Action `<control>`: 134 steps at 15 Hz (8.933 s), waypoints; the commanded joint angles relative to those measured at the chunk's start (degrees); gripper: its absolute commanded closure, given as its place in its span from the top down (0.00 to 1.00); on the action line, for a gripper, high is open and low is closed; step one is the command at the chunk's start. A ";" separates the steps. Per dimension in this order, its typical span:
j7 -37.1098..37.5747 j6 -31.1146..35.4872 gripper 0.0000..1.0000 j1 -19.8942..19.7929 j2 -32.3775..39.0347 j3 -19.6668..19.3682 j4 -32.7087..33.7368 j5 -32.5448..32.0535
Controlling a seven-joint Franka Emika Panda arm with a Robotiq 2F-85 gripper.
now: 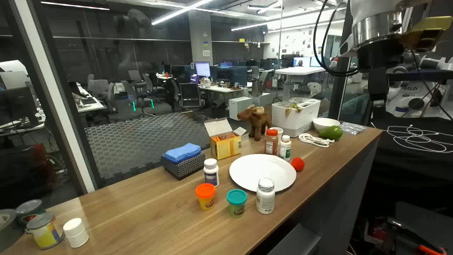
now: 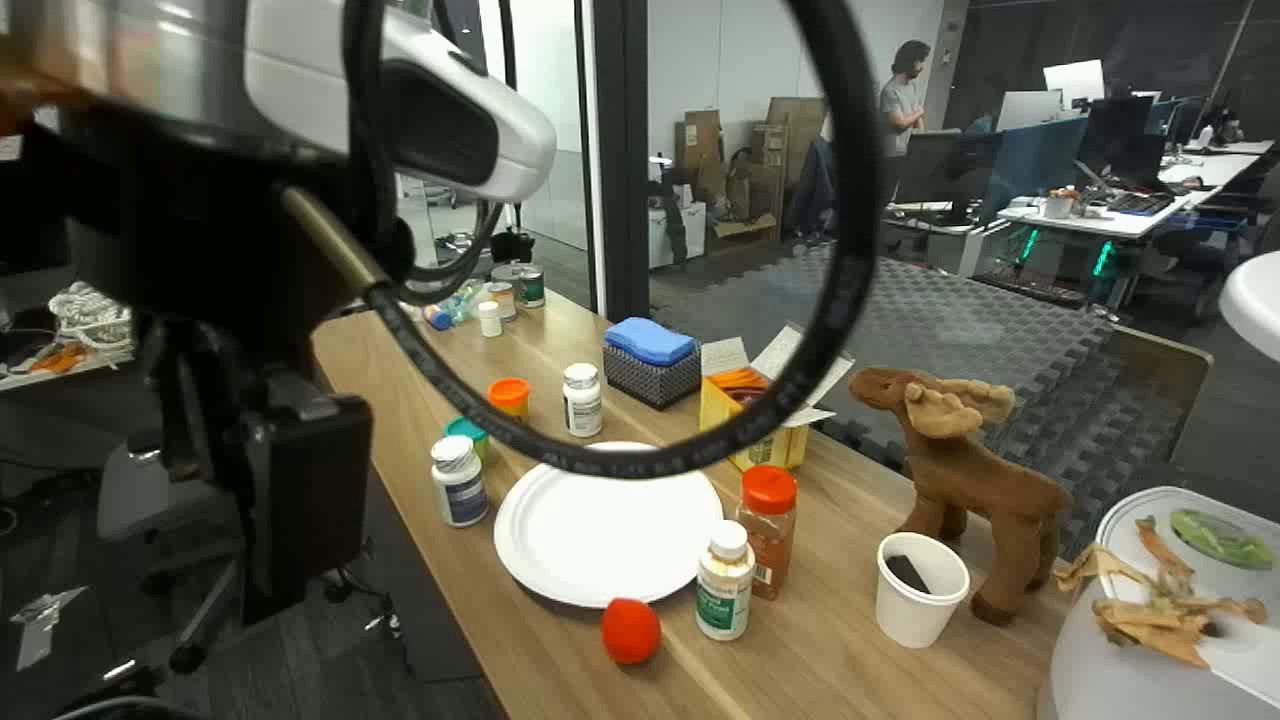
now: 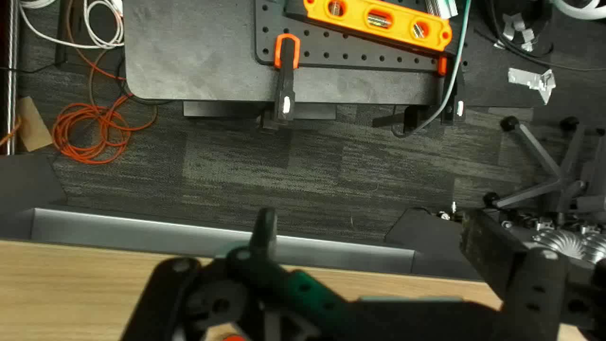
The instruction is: Put the objects on the table on to the plate.
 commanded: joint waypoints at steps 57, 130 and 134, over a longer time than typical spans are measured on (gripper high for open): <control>30.24 28.75 0.11 -1.47 37.79 5.62 25.52 -6.71; 6.43 23.01 0.25 -5.66 49.34 12.07 43.14 -6.98; 9.63 20.03 0.25 -4.28 46.50 12.35 45.00 -6.88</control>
